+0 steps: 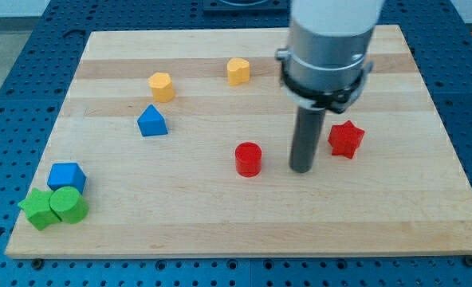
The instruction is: Move red circle towards the bottom left
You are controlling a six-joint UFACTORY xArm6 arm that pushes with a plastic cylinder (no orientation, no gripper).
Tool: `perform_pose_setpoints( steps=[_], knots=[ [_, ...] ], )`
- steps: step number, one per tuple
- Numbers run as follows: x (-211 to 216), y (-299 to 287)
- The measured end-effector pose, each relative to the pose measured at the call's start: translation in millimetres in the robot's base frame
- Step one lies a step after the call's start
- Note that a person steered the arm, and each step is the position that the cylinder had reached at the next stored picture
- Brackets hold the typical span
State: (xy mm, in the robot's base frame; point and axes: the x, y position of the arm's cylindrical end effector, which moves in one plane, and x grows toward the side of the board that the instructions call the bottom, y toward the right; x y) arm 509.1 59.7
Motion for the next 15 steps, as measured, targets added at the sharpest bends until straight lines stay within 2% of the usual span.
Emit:
perform_pose_setpoints(
  steps=[1,3,4,6,7,8,9,10,11,14,15],
  knots=[
    [1.1,-36.0],
    [-10.5,-3.9],
    [-23.6,-46.6],
    [-23.4,-156.8],
    [-20.6,-156.1],
    [-20.6,-86.5],
    [-3.5,-58.3],
    [20.9,-96.1],
    [20.5,-150.9],
    [-5.4,-149.9],
    [-6.8,-187.3]
  ],
)
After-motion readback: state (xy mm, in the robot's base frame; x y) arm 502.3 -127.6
